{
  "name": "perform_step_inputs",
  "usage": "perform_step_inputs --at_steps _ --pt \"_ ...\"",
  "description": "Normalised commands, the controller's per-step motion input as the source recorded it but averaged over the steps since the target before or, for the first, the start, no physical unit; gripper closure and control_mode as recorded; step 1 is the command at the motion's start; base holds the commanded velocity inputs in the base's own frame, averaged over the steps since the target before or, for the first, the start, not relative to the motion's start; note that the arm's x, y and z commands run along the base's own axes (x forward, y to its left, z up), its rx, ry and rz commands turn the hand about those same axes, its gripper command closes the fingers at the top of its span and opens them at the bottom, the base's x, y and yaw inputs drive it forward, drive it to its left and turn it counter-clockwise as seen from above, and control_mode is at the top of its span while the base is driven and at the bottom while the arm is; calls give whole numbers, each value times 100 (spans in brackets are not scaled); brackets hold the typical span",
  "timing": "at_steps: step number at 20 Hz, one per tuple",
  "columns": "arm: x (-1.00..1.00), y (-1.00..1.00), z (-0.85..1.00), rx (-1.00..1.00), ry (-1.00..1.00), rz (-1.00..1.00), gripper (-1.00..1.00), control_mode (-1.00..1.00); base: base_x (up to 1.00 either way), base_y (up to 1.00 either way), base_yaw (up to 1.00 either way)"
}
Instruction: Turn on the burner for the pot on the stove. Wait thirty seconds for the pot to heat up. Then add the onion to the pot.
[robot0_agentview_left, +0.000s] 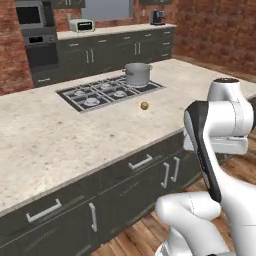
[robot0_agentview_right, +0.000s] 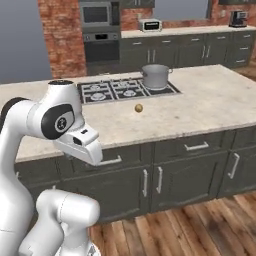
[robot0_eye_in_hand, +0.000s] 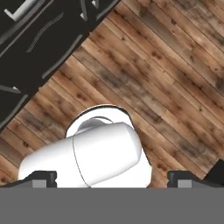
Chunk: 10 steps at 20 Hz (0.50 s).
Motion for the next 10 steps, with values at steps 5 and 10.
perform_step_inputs --at_steps 5,10 --pt "0 0 0 0 0 0 -100 100 57 -41 76" --pt "0 0 0 0 0 0 -100 100 44 -62 70"
